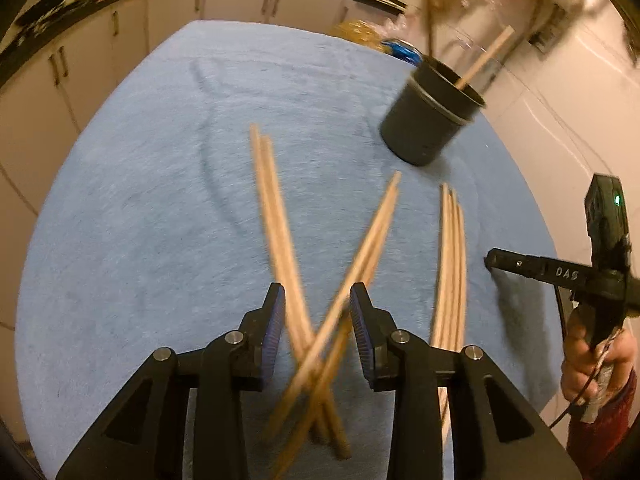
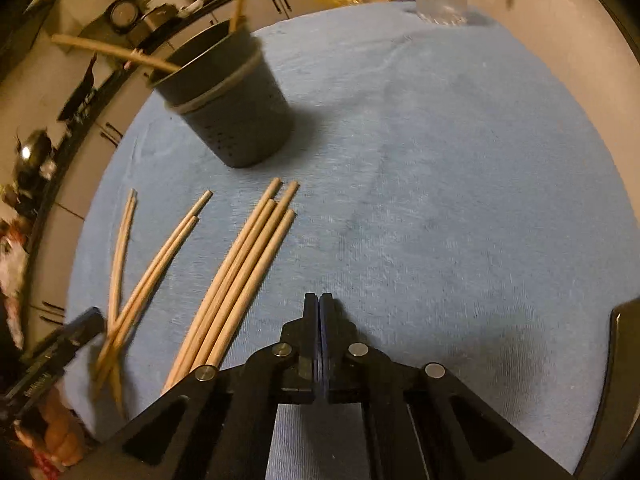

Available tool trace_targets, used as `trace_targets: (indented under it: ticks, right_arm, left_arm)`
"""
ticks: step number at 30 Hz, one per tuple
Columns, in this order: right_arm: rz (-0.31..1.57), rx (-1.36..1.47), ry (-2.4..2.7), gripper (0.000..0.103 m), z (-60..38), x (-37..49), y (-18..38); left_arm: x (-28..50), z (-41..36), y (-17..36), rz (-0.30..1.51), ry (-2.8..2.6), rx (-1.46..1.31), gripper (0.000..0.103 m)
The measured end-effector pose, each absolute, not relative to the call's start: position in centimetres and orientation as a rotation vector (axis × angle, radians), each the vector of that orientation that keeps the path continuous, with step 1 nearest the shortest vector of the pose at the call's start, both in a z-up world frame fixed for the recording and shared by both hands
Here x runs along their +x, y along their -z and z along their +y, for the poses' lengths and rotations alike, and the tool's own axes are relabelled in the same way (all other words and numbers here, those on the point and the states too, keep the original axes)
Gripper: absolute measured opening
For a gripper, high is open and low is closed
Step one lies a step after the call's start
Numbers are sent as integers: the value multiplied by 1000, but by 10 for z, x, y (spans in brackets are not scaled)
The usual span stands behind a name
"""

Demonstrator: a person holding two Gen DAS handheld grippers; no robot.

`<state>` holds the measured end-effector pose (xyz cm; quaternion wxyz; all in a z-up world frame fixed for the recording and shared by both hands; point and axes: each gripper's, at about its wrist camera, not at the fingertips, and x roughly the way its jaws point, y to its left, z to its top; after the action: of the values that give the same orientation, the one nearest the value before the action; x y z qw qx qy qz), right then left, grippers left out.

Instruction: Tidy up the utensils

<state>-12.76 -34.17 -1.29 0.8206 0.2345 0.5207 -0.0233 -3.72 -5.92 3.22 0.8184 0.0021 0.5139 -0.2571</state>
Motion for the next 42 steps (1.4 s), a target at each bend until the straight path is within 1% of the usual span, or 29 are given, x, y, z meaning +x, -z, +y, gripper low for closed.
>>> trace_targets:
  ticks: [2, 9, 13, 15, 19, 22, 26, 31, 39, 40, 42]
  right_arm:
    - [1112, 569, 8, 3, -344, -127, 15]
    - [1111, 569, -16, 3, -328, -117, 10]
    - [1117, 577, -13, 3, -335, -119, 9]
    - [1118, 578, -6, 3, -337, -119, 9]
    - [1119, 572, 4, 4, -334, -112, 6]
    - [1111, 558, 4, 3, -330, -107, 0]
    - [1120, 550, 28, 4, -329, -100, 0]
    - [1155, 541, 56, 4, -325, -87, 8]
    - [1180, 524, 60, 4, -322, -72, 5]
    - [1181, 517, 58, 6, -321, -71, 6]
    - [1177, 507, 57, 7, -319, -71, 6]
  left_arm:
    - [-35, -74, -33, 1096, 577, 54, 33]
    - [-13, -124, -29, 1113, 616, 269, 33]
    - [-4, -143, -21, 1119, 607, 388, 30]
    - [-2, -149, -21, 1092, 585, 427, 29]
    - [5, -145, -25, 1120, 601, 374, 23]
    - [12, -135, -29, 1140, 631, 283, 22]
    - [24, -119, -29, 1168, 622, 227, 22]
    - [31, -116, -31, 1177, 652, 212, 22]
    - [45, -104, -31, 1189, 656, 146, 22]
    - [46, -105, -32, 1190, 654, 146, 22]
    - [45, -101, -32, 1195, 653, 149, 22]
